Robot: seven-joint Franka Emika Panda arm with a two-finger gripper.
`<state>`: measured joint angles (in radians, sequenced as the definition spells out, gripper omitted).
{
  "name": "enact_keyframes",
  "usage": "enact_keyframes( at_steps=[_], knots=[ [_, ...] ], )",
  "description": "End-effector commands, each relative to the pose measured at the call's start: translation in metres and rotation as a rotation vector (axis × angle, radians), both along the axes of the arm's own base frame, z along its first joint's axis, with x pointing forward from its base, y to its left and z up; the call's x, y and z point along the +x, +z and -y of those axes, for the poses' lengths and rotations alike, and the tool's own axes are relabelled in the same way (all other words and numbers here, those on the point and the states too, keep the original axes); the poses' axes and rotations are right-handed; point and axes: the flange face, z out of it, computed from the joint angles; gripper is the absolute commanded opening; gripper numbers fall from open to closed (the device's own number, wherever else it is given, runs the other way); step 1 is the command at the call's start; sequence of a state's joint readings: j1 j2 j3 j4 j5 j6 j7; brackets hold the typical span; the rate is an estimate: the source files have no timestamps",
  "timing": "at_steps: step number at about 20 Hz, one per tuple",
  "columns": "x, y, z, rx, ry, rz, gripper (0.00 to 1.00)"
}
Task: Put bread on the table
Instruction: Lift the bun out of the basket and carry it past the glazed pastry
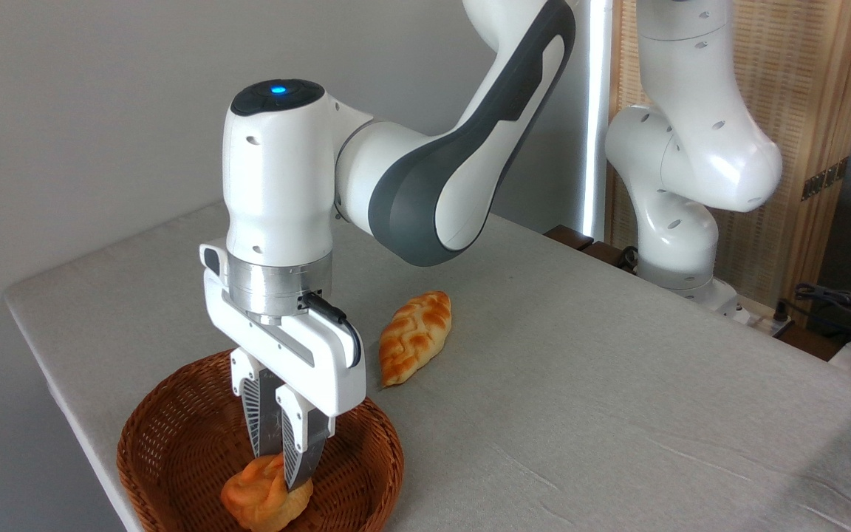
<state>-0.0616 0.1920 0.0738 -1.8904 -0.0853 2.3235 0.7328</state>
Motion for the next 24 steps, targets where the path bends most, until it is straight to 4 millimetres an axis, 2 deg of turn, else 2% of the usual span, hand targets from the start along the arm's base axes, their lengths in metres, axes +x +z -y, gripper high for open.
enact_keyframes(
  at_steps=[1,3,6,9,13,15,17,20,21,23,24],
  knots=[
    [0.003,0.017,-0.005,-0.007,0.002,0.033,0.21],
    [0.003,0.022,-0.005,-0.009,0.005,0.03,0.21],
    [0.004,0.041,-0.007,-0.005,-0.007,0.009,0.21],
    [-0.007,0.061,-0.008,0.003,-0.06,-0.027,0.22],
    [-0.04,0.103,-0.012,0.014,-0.185,-0.071,0.25],
    [-0.059,0.118,-0.028,0.014,-0.21,-0.085,0.25],
    [-0.074,0.125,-0.033,0.013,-0.242,-0.089,0.25],
    [-0.115,0.132,-0.051,0.0,-0.314,-0.116,0.25],
    [-0.123,0.132,-0.053,-0.004,-0.328,-0.121,0.25],
    [-0.144,0.126,-0.066,-0.018,-0.352,-0.129,0.26],
    [-0.155,0.117,-0.076,-0.032,-0.363,-0.139,0.28]
  ],
)
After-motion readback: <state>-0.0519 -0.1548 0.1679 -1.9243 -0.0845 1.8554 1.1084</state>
